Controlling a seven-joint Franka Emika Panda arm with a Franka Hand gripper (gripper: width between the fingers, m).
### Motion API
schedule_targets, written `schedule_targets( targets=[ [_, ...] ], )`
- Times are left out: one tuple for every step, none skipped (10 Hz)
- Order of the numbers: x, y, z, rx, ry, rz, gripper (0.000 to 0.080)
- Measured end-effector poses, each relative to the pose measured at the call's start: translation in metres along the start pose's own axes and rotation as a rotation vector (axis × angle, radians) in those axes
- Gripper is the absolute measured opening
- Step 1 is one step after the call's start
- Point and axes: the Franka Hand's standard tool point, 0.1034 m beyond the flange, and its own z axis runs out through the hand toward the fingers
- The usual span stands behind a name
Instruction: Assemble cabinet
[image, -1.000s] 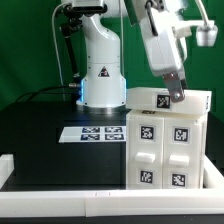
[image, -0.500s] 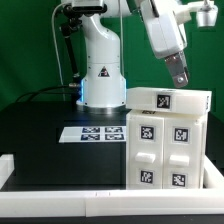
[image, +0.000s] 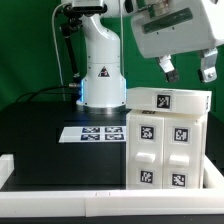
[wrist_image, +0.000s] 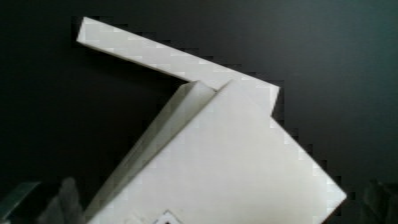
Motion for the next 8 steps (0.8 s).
schedule_targets(
  targets=[
    [-0.0014, -0.0015, -0.0018, -0.006, -0.002, -0.129, 0.0797],
    [-0.0012, -0.0021, -0.0023, -0.005, -0.001, -0.195, 0.0797],
    [-0.001, -0.0016, -0.0018, -0.006, -0.001, -0.251, 0.0797],
    [-0.0007, -0.0015, -0.0017, -0.006, -0.001, -0.358, 0.0797],
    [-0.0007, -0.0015, -0.0016, -0.006, -0.001, -0.397, 0.0797],
    [-0.0002, -0.0011, -0.0015, -0.007, -0.001, -0.501, 0.0797],
    [0.0021, 0.0002, -0.0013, -0.021, 0.013, -0.682, 0.0797],
    [0.0037, 0.0009, -0.0014, -0.047, 0.032, -0.865, 0.0797]
  ],
)
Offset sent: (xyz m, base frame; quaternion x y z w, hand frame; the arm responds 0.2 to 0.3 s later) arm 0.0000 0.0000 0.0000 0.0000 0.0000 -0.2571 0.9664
